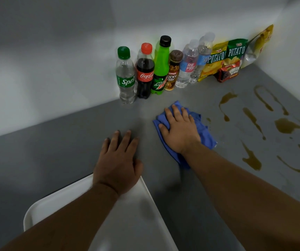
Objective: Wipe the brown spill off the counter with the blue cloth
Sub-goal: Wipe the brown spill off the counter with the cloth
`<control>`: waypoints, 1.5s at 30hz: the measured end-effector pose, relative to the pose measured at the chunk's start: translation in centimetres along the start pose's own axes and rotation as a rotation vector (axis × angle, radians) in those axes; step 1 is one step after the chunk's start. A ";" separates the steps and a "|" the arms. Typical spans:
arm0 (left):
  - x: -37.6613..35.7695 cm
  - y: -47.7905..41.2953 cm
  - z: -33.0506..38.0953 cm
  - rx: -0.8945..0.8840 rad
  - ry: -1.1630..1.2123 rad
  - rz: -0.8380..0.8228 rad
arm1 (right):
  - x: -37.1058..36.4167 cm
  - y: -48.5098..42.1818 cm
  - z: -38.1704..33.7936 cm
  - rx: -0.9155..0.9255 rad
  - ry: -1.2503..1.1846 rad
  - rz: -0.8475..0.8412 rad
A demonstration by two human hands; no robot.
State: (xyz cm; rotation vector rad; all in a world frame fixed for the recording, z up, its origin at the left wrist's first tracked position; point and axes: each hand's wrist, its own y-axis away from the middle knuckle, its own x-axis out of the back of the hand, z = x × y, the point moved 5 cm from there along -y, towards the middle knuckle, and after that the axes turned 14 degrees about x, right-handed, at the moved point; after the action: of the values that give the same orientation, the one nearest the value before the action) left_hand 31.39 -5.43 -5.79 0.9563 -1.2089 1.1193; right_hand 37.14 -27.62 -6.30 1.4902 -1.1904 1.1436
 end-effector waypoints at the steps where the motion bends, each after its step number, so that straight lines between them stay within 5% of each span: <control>1: 0.0 0.0 0.0 0.001 0.005 0.001 | -0.1 0.0 -1.0 0.055 -0.010 -0.003; 5: 0.1 -0.1 0.0 -0.005 0.013 0.008 | -0.8 3.2 -2.9 0.284 0.004 -0.014; 9: -0.1 -0.1 -0.1 -0.005 0.013 0.012 | -0.5 3.9 0.3 0.054 0.071 0.007; 14: -0.1 0.0 0.0 0.001 0.000 0.000 | -0.3 -1.1 -1.4 0.040 0.027 -0.011; 20: 0.1 0.0 0.1 0.011 0.031 0.005 | -0.7 2.2 -3.7 0.446 0.016 -0.037; 27: 0.0 -0.1 0.0 0.015 0.037 0.006 | -0.6 -0.1 -2.7 0.135 0.025 -0.019; 45: 1.1 0.3 0.7 0.055 0.030 -0.073 | -2.5 12.2 -5.2 0.109 -0.042 0.039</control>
State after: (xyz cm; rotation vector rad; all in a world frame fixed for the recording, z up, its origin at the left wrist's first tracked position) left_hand 30.95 -5.89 -4.61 1.0143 -1.1149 1.1102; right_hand 24.21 -23.91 -6.73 1.5862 -1.2071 1.2255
